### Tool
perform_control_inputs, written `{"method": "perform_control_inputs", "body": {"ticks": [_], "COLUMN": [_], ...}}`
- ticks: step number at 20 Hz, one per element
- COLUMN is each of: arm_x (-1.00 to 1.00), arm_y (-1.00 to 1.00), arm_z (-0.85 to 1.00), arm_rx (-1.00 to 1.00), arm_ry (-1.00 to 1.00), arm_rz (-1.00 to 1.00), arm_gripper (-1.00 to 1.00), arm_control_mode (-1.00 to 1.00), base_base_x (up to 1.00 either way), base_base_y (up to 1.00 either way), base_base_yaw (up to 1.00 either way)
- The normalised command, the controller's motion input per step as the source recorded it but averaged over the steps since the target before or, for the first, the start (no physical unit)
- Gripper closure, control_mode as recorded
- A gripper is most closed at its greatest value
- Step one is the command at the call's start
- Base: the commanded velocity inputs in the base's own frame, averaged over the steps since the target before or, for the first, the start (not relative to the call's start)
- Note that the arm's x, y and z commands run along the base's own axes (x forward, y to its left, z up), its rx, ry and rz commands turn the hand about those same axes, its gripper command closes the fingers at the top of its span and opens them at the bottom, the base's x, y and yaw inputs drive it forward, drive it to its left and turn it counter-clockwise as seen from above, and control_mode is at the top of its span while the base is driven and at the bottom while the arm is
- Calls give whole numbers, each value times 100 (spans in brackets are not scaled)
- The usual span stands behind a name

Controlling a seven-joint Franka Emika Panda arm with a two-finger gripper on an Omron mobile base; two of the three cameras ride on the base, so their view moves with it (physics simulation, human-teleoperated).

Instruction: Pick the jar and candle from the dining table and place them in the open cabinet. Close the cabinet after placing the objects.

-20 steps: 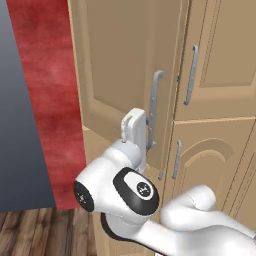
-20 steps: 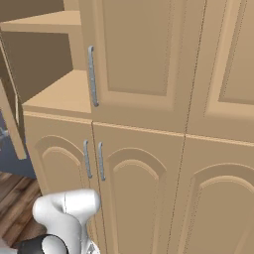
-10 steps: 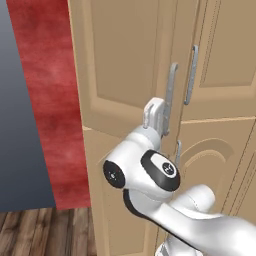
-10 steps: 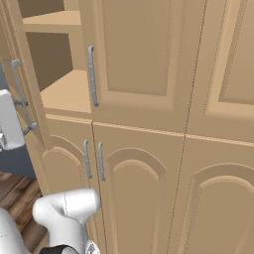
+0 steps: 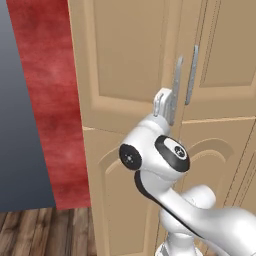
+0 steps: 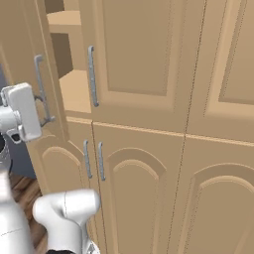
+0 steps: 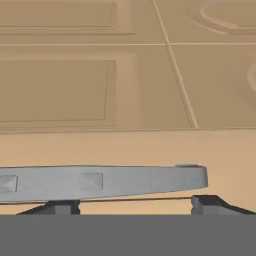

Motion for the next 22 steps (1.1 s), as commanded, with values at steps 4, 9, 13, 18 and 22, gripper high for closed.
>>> {"method": "perform_control_inputs", "body": {"ticks": [4, 9, 13, 18, 22], "arm_x": [45, 47, 49, 53, 59], "arm_y": [-44, -41, -39, -38, -37], "arm_z": [3, 1, 0, 0, 0], "arm_rx": [5, 6, 7, 8, 9], "arm_ry": [-1, -1, 0, 0, 0], "arm_rz": [6, 8, 9, 9, 8], "arm_gripper": [-100, -100, -100, -100, -100], "arm_control_mode": [-100, -100, -100, -100, -100], "base_base_x": [0, 0, 0, 0, 0], "base_base_y": [0, 0, 0, 0, 0], "base_base_yaw": [0, 0, 0, 0, 0]}}
